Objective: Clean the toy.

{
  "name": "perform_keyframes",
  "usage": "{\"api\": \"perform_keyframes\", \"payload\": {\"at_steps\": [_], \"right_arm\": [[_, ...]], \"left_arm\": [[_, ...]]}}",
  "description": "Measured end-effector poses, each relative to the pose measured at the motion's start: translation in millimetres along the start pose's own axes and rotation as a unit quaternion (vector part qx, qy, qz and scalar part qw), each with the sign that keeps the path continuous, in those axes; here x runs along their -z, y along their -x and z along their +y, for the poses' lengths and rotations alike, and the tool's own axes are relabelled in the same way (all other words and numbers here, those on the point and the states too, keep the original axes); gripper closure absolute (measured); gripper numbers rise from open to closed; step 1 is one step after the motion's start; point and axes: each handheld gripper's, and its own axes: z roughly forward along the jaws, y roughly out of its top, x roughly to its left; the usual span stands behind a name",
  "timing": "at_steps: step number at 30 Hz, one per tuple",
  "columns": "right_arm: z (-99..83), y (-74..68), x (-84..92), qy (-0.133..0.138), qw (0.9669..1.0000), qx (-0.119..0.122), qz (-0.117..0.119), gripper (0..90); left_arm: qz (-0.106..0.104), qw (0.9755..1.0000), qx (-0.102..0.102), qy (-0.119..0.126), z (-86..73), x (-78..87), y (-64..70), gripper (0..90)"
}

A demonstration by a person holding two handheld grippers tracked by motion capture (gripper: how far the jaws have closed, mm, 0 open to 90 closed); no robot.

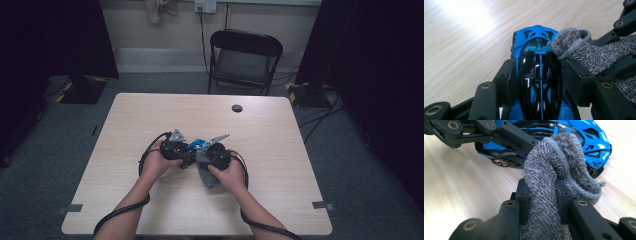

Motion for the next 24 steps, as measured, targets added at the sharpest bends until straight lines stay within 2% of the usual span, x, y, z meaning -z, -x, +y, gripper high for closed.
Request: {"api": "perform_keyframes", "payload": {"at_steps": [13, 24], "right_arm": [[0.0, -7.9, -2.0, 0.003, 1.0000, 0.004, 0.004, 70.0], [-0.6, -18.7, -3.6, 0.004, 0.9998, 0.012, 0.017, 70.1]], "left_arm": [[0.000, 1.0000, 0.000, 0.001, -0.5, 0.3, -0.2, 45.3], [-0.001, 1.0000, 0.001, -0.001, 0.1, 0.3, -0.1, 45.3]]}}
